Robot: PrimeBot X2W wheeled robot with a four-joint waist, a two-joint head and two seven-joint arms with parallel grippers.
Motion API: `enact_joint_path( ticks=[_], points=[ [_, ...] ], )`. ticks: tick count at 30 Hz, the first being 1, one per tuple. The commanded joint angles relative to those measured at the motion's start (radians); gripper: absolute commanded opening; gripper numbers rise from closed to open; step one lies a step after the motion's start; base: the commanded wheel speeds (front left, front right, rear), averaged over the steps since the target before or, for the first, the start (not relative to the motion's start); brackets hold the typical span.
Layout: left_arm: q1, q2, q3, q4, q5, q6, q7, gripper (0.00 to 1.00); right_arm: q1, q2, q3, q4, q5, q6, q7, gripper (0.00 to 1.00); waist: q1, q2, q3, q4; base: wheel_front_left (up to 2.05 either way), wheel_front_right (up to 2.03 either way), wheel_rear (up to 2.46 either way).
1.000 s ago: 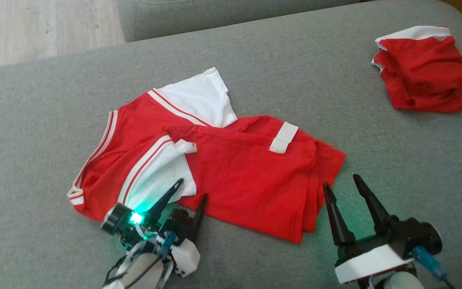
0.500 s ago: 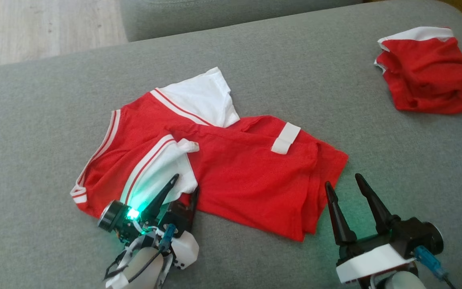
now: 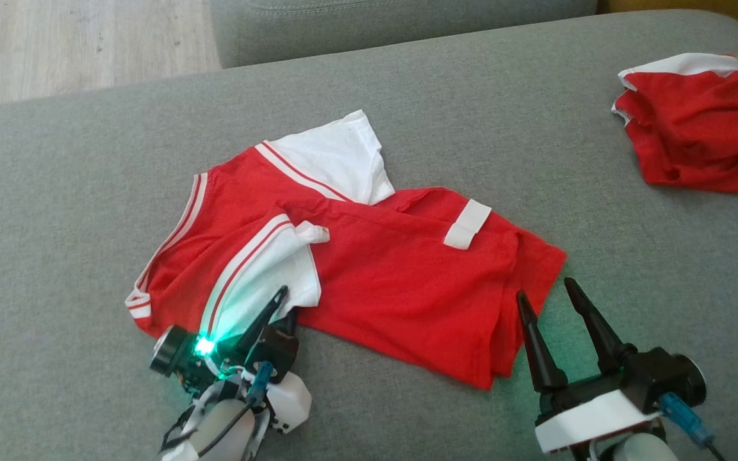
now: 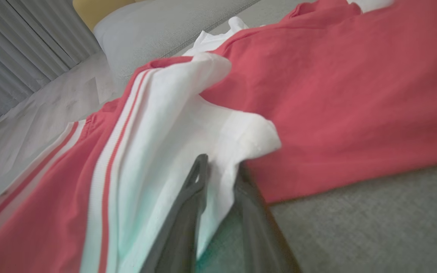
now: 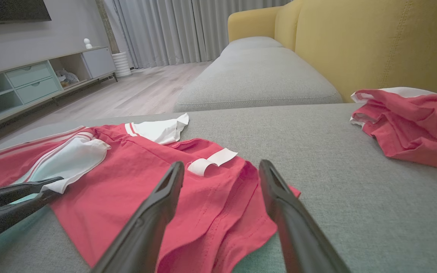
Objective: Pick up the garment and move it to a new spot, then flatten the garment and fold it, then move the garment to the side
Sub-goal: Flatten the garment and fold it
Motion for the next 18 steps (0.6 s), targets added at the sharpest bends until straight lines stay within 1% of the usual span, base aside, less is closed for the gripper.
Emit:
enact_joint_path(
  ticks=[1, 2, 3, 7, 11, 15, 18],
  points=[
    [-0.017, 0.020, 0.022, -0.029, -0.007, 0.005, -0.004, 0.24, -0.022, -0.005, 0.025, -0.029, -0.006, -0.001, -0.004, 1.00, 0.0000, 0.0000, 0.000, -0.002, 0.00, 0.00, 0.00],
    [-0.017, 0.021, 0.020, -0.032, -0.008, 0.003, -0.004, 0.18, -0.023, -0.005, 0.025, -0.029, -0.006, -0.001, -0.004, 1.00, 0.0000, 0.0000, 0.000, -0.003, 0.00, 0.00, 0.00],
    [-0.017, 0.021, 0.018, -0.037, -0.009, 0.001, -0.004, 0.01, -0.023, -0.005, 0.024, -0.029, -0.006, -0.001, -0.004, 1.00, 0.0000, 0.0000, 0.000, -0.004, 0.00, 0.00, 0.00],
    [-0.015, 0.026, 0.012, -0.062, -0.015, -0.001, -0.005, 0.00, -0.022, -0.005, 0.022, -0.026, -0.006, -0.001, -0.004, 1.00, 0.0000, 0.0000, -0.003, -0.007, 0.00, 0.00, 0.00],
    [-0.011, 0.039, 0.007, -0.118, -0.016, 0.005, -0.005, 0.00, -0.019, -0.005, 0.022, -0.027, -0.009, -0.001, -0.004, 1.00, 0.0000, 0.0000, -0.010, -0.003, 0.00, 0.00, 0.00],
    [0.005, 0.065, 0.010, -0.192, -0.018, 0.019, -0.005, 0.00, -0.020, -0.005, 0.032, -0.024, -0.017, -0.001, -0.004, 1.00, 0.0000, 0.0000, -0.018, 0.006, 0.00, 0.00, 0.00],
    [0.023, 0.097, 0.020, -0.256, -0.020, 0.032, -0.005, 0.00, -0.035, -0.005, 0.038, -0.004, -0.020, -0.001, -0.004, 1.00, 0.0000, 0.0000, -0.020, 0.016, 0.00, 0.00, 0.00]
  ],
)
